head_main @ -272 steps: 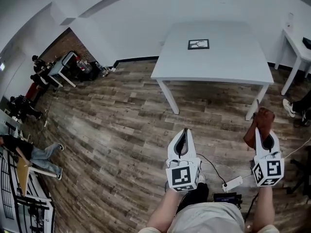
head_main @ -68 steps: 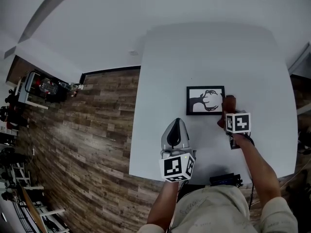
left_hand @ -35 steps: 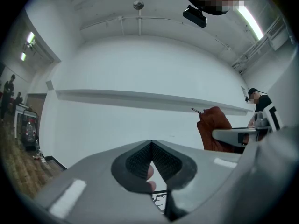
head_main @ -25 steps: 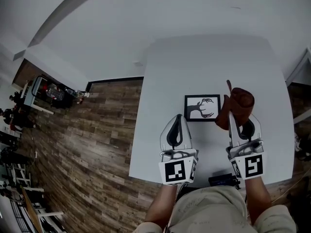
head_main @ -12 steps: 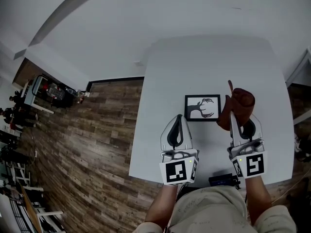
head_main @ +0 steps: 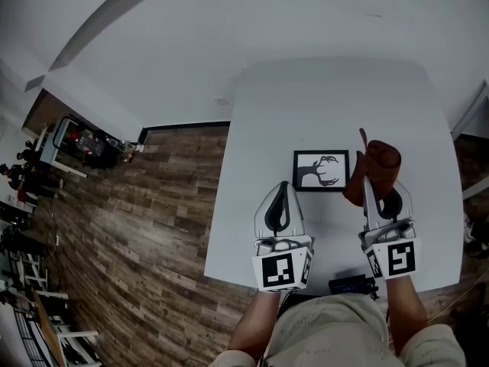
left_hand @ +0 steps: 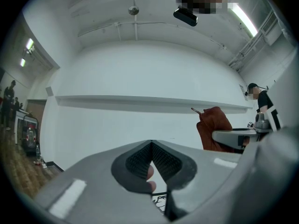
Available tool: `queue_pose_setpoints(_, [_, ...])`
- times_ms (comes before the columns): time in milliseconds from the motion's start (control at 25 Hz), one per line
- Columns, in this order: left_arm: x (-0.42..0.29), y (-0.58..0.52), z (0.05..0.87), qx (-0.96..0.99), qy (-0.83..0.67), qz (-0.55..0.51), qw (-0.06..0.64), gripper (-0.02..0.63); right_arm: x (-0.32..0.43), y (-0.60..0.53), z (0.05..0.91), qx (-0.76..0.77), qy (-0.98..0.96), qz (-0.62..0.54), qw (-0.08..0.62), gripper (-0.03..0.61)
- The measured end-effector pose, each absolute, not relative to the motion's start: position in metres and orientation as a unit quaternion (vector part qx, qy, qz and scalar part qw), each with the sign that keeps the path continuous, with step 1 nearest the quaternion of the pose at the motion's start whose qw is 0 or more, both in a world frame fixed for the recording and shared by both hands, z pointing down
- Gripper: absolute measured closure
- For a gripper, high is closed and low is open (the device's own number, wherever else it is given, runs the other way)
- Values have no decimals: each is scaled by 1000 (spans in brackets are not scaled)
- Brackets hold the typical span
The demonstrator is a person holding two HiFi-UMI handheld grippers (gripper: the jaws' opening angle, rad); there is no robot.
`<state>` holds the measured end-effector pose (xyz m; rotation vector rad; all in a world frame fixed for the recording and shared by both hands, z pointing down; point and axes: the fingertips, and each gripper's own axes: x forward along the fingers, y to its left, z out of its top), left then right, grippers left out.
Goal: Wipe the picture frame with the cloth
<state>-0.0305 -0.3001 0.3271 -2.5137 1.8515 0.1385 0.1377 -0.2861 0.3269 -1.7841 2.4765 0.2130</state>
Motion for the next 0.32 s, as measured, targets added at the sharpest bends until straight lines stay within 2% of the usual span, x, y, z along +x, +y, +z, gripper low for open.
queue_pose_setpoints(320, [-33, -301, 328, -803, 594, 46, 4, 614, 140, -288, 324, -585, 807, 65, 42, 491])
